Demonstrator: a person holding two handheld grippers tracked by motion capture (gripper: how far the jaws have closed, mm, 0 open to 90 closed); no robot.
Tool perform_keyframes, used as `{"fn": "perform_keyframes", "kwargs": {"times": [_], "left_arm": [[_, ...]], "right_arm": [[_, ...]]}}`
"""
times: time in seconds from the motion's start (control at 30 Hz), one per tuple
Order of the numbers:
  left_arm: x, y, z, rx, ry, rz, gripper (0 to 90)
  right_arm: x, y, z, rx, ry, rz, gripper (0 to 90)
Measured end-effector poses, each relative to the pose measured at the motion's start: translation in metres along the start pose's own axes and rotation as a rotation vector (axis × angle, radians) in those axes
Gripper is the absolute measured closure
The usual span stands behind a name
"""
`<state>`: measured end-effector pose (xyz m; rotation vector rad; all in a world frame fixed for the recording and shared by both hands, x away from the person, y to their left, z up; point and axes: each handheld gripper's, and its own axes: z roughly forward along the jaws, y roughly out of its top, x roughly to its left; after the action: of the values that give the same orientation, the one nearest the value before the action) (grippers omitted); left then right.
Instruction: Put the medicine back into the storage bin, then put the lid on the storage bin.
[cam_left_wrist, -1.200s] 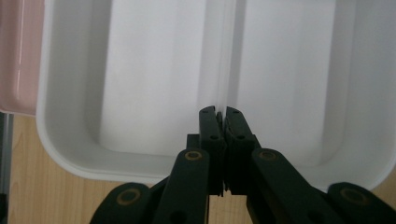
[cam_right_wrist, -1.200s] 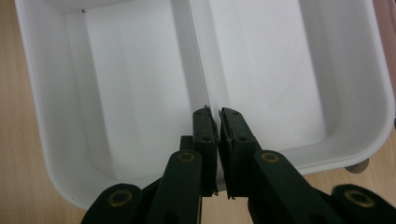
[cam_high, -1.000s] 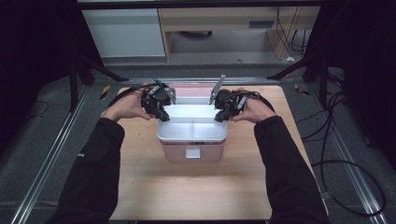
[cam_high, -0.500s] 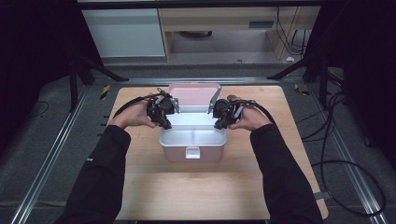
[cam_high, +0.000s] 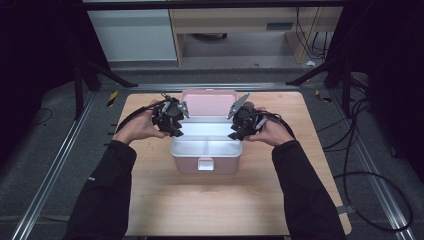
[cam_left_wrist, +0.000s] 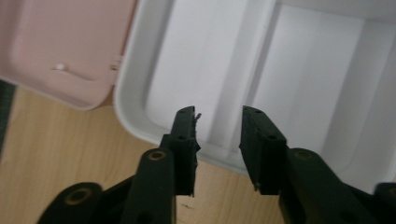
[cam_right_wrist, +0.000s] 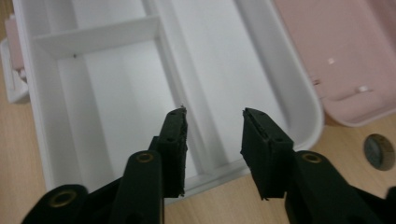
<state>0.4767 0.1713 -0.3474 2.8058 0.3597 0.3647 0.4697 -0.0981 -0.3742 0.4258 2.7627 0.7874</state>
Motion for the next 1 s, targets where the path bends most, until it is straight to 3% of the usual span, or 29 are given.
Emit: {"fn": "perform_keyframes", "kwargs": {"times": [0.17,0.27,0.37,0.4,0.5,0.57,0.6,0.63,0.7,0.77,0.87,1.0], "left_arm": [[-0.004,-0.012,-0.022,-0.105,0.058,-0.106,57.1],[-0.007,-0.020,-0.029,-0.151,0.101,-0.173,51.6],[-0.010,-0.032,-0.036,-0.235,0.137,-0.251,49.0],[-0.010,-0.038,-0.037,-0.258,0.151,-0.284,48.0],[-0.011,-0.049,-0.035,-0.301,0.163,-0.328,43.6],[-0.012,-0.051,-0.033,-0.306,0.172,-0.338,38.8],[-0.013,-0.056,-0.029,-0.328,0.203,-0.372,37.0],[-0.012,-0.058,-0.026,-0.336,0.208,-0.393,36.6],[-0.011,-0.061,-0.021,-0.360,0.226,-0.429,33.3],[-0.007,-0.062,-0.016,-0.390,0.216,-0.477,32.6],[0.000,-0.062,-0.010,-0.419,0.222,-0.513,32.0],[0.010,-0.062,-0.004,-0.474,0.239,-0.558,31.3]], "right_arm": [[0.002,-0.005,-0.024,-0.095,-0.098,0.064,48.8],[0.005,-0.011,-0.037,-0.162,-0.138,0.135,42.6],[0.007,-0.016,-0.048,-0.172,-0.191,0.183,39.1],[0.009,-0.019,-0.050,-0.172,-0.199,0.197,41.9],[0.014,-0.030,-0.056,-0.173,-0.211,0.239,38.9],[0.016,-0.037,-0.057,-0.207,-0.230,0.254,36.1],[0.016,-0.041,-0.059,-0.209,-0.236,0.275,35.2],[0.016,-0.044,-0.059,-0.220,-0.248,0.280,33.2],[0.014,-0.051,-0.059,-0.230,-0.264,0.297,30.8],[0.011,-0.056,-0.057,-0.225,-0.292,0.311,25.9],[0.005,-0.059,-0.054,-0.217,-0.323,0.336,25.4],[-0.006,-0.060,-0.052,-0.278,-0.338,0.394,25.4]]}}
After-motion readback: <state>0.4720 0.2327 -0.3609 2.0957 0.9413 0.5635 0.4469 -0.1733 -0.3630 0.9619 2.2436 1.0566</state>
